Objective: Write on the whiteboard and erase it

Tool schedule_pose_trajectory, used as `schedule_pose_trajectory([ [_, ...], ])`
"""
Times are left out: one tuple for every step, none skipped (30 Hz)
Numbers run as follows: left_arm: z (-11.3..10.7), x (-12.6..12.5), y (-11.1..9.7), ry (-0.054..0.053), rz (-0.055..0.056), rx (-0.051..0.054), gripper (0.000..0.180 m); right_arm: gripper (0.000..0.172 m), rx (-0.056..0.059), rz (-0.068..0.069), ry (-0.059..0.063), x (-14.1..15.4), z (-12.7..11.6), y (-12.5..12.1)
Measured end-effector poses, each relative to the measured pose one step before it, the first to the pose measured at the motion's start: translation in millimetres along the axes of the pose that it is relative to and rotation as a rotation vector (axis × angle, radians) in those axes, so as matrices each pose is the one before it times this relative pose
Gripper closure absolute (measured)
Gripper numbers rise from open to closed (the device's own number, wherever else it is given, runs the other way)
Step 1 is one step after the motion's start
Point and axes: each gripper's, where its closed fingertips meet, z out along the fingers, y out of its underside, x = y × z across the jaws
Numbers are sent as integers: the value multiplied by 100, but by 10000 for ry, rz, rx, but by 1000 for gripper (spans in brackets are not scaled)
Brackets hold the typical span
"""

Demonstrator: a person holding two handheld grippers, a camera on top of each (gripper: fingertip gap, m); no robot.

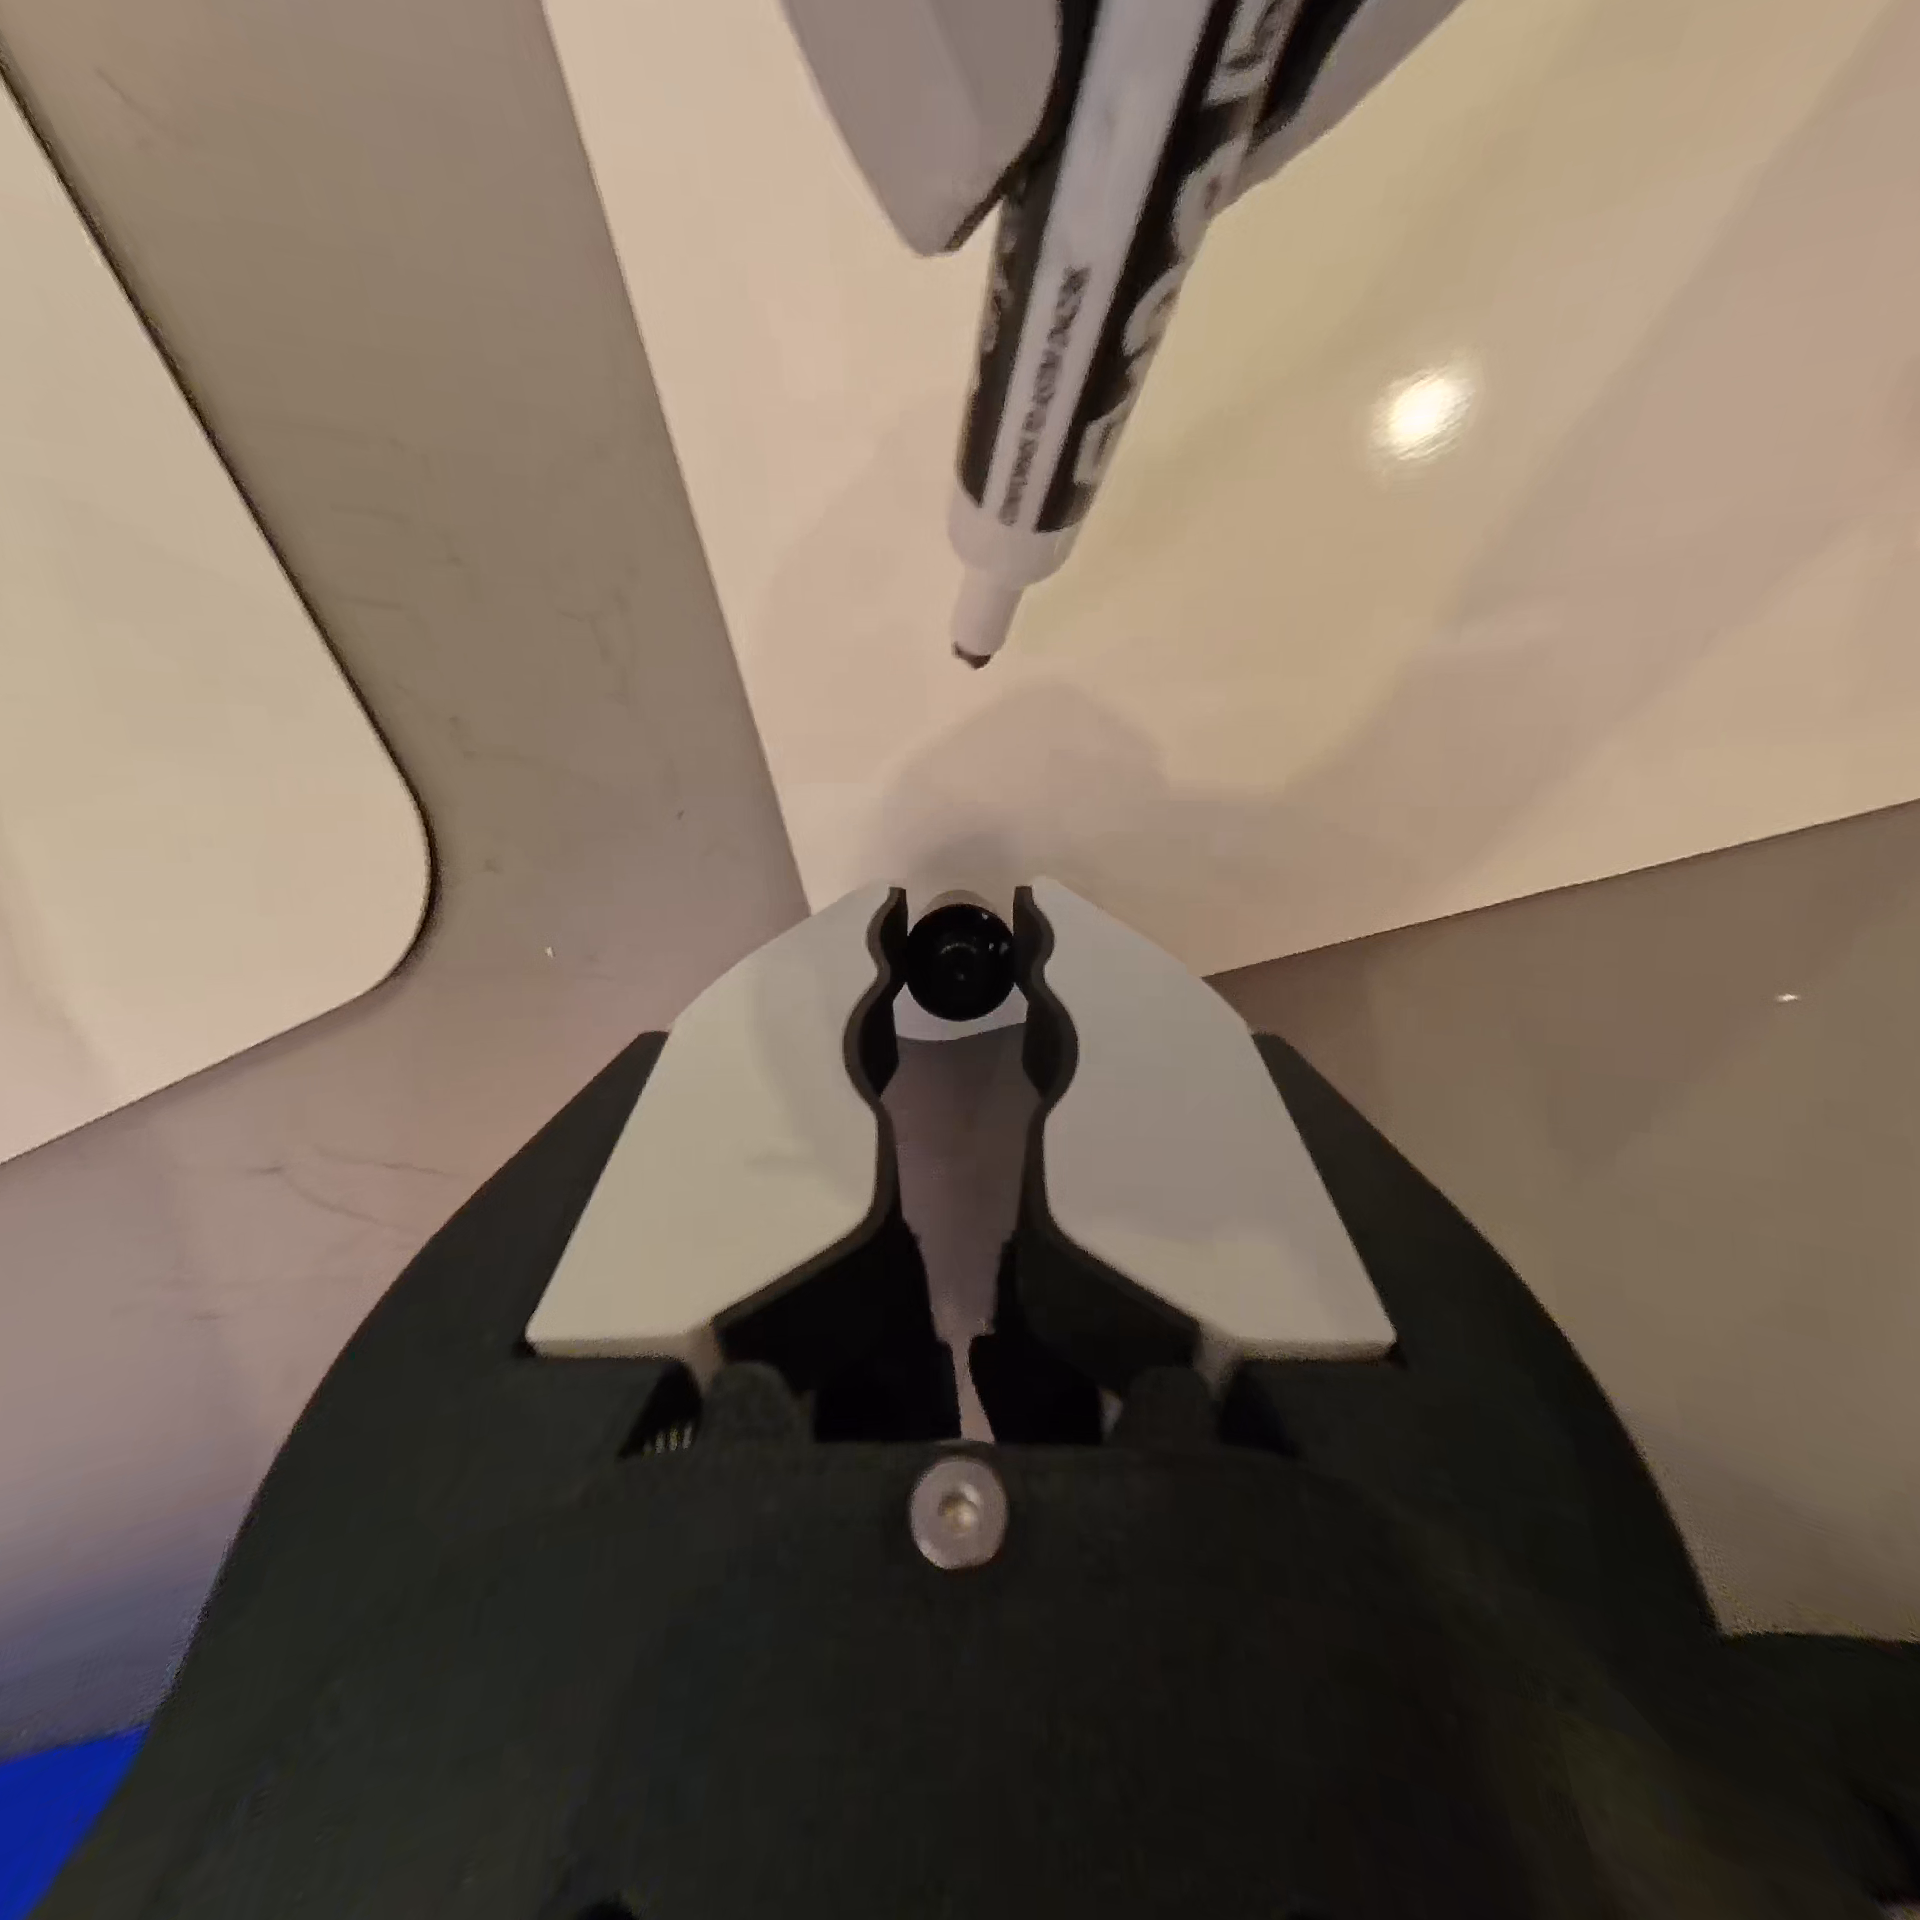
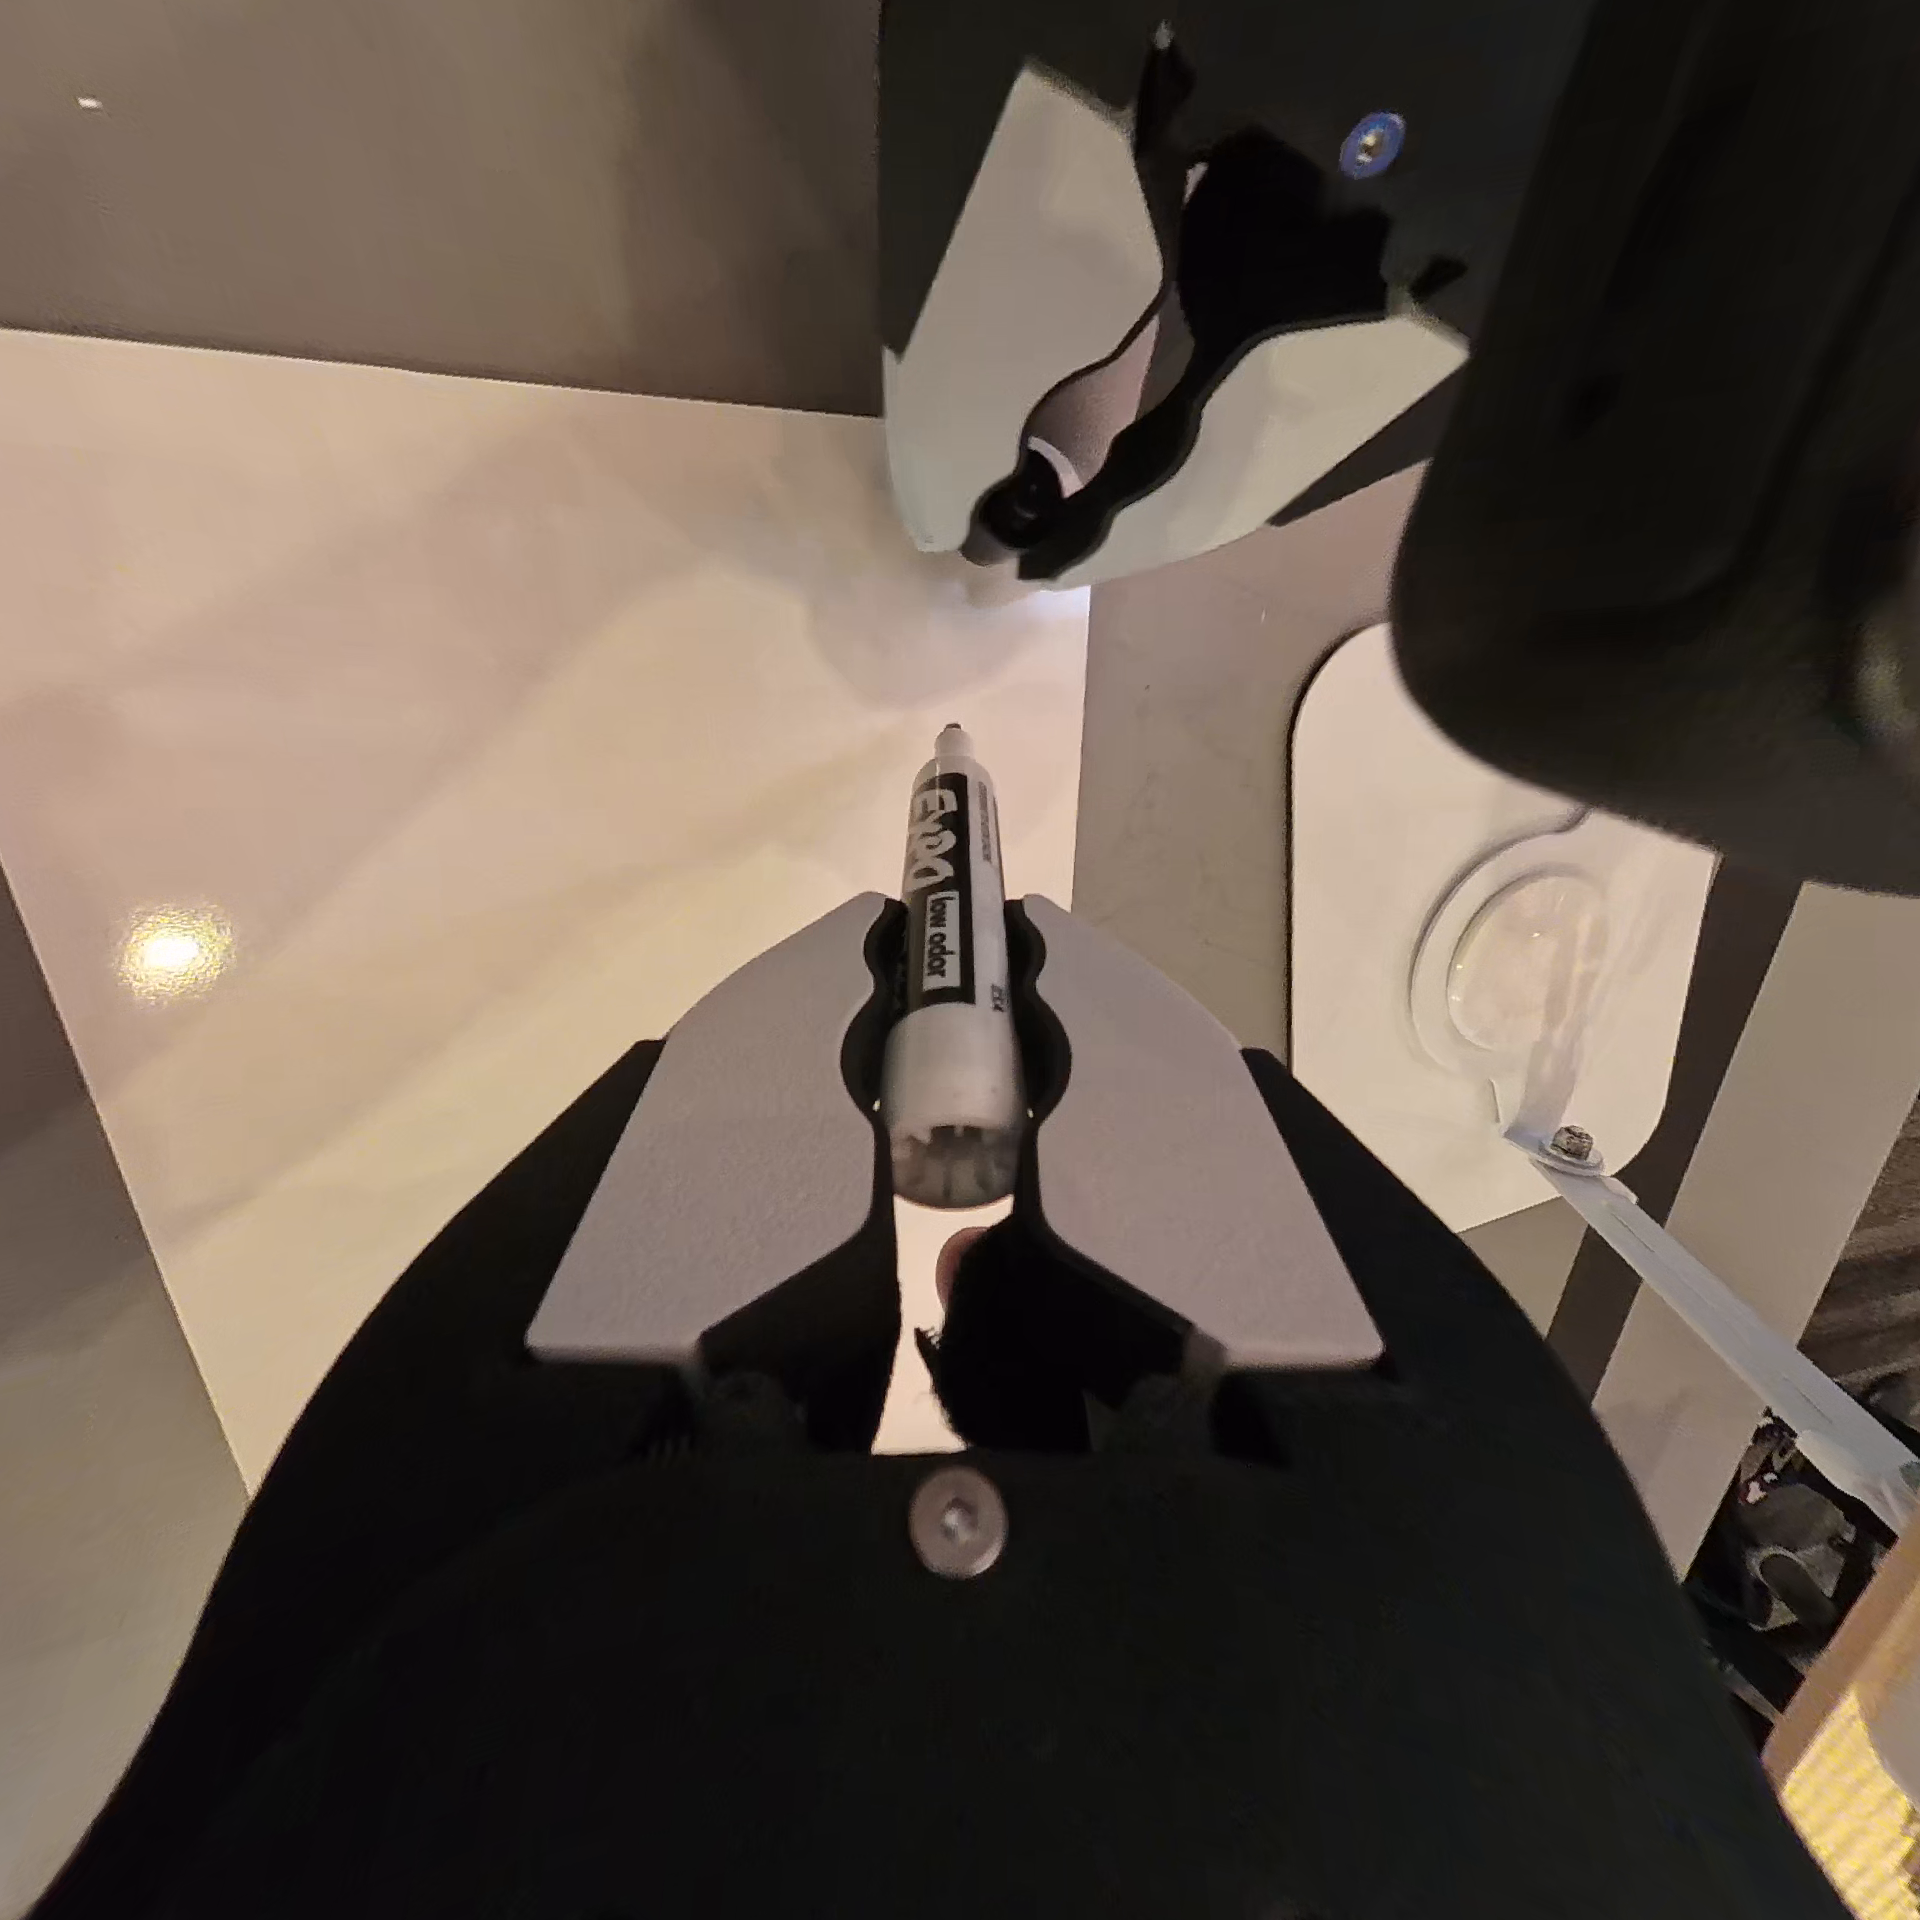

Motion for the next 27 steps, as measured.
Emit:
schedule_pose_trajectory([
  [171, -236, 223, -146, 32, -155, 160, 151, -11, 2, -10, -21, 12, 9],
  [204, -8, 72, 31, 0, -21, 160, 151, 7, -9, -4, -13, 5, -27],
  [124, 70, -110, 102, -64, 95, 160, 151, 26, 0, -28, -57, -9, -76],
  [10, 13, -43, 56, -54, 35, 160, 151, 26, -10, 4, -14, -29, -88],
  [-21, -4, 59, -6, 6, -46, 160, 151, 16, 7, 11, 0, -28, -88],
  [-6, 15, 32, -18, 15, -32, 160, 151, -13, -4, -2, -45, -12, -67],
  [17, 8, -8, 3, -11, 18, 160, 151, -15, -18, 2, -62, -13, -57],
  [1, 2, -18, 21, -20, 34, 160, 151, 11, -6, -3, -78, 7, -101],
  [5, -6, -6, 21, -8, 27, 160, 151, -4, 7, -7, -75, 51, -65],
  [-7, 3, -2, 12, -4, 21, 160, 150, -25, 1, 6, -60, 87, -37],
  [6, -3, -10, 9, -16, 17, 160, 150, -34, 1, 3, -47, 104, -15],
  [0, 0, 1, 9, -21, 9, 160, 150, -13, -15, 0, -54, 94, -43],
  [1, 6, -1, 2, -5, 1, 160, 150, 15, 17, -20, -70, 72, -95],
  [-2, -4, 4, -7, 4, -6, 160, 150, -4, 1, -26, -79, 66, -66],
  [8, 3, 4, -17, 6, -19, 160, 150, -28, -37, -24, -82, 84, -43],
  [-1, -3, -4, -23, 10, -26, 160, 150, -35, -13, -21, -59, 73, -12],
  [5, 2, 12, -12, 0, -12, 160, 150, -57, 1, 8, 11, 81, 53],
  [1, -3, -3, 6, -17, 3, 160, 150, -74, -12, 14, 37, 79, 84],
  [-1, 3, 3, 8, -14, 4, 160, 151, -28, -19, 20, 30, 34, 16],
  [0, 3, 0, 0, -4, 0, 160, 151, -46, -6, 23, 34, 16, 26],
  [-2, -1, 4, -2, -1, -3, 160, 151, -74, -36, 41, 48, 29, 64],
  [2, -1, -6, 2, -2, -2, 160, 151, -26, -10, 17, 31, 29, 9],
  [0, 4, 0, 10, -12, 7, 160, 151, 39, 13, -51, -66, 47, -82],
  [0, 7, 3, 14, -14, 14, 160, 151, 56, 9, -54, -67, 59, -103],
  [-9, 0, -1, 9, -2, 10, 160, 150, -2, -6, -30, -47, 95, -22],
  [2, 4, -3, 3, 0, 3, 160, 150, -87, -23, 12, 19, 124, 112],
  [-1, 1, 2, -4, 2, -5, 160, 150, -48, -26, 20, 7, 116, 49],
])
